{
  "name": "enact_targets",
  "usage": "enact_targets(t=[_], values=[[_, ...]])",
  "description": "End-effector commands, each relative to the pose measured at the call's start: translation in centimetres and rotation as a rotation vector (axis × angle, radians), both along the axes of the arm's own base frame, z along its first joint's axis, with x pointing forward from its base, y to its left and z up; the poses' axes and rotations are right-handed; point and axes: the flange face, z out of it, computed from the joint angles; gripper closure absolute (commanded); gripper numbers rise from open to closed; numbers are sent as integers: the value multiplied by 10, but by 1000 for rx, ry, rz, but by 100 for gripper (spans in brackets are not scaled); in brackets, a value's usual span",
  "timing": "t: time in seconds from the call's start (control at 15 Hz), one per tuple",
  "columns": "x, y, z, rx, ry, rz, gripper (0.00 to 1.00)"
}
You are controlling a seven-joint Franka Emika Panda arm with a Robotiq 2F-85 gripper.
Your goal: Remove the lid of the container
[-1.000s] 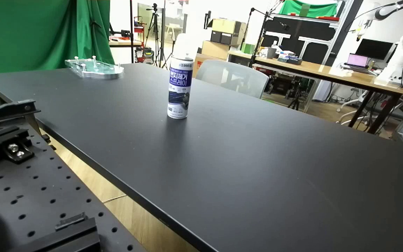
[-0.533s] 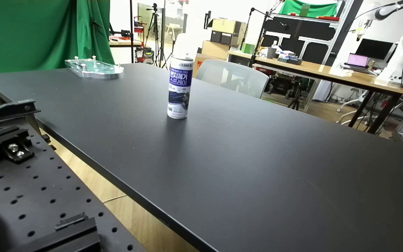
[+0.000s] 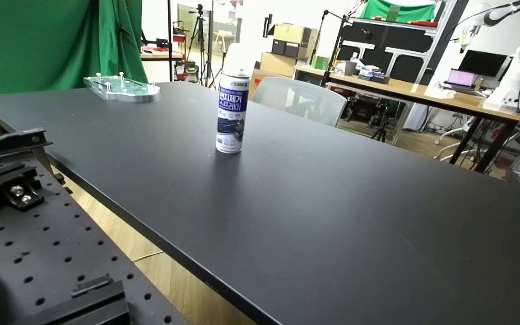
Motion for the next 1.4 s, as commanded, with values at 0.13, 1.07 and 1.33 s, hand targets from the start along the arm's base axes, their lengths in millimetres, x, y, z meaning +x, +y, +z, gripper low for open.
enact_targets(t=[0.13, 1.07, 1.33], values=[[9, 52, -62, -38, 33, 67, 0], [25, 129, -158, -67, -74, 240, 0], [35, 139, -185, -66, -68, 264, 0]])
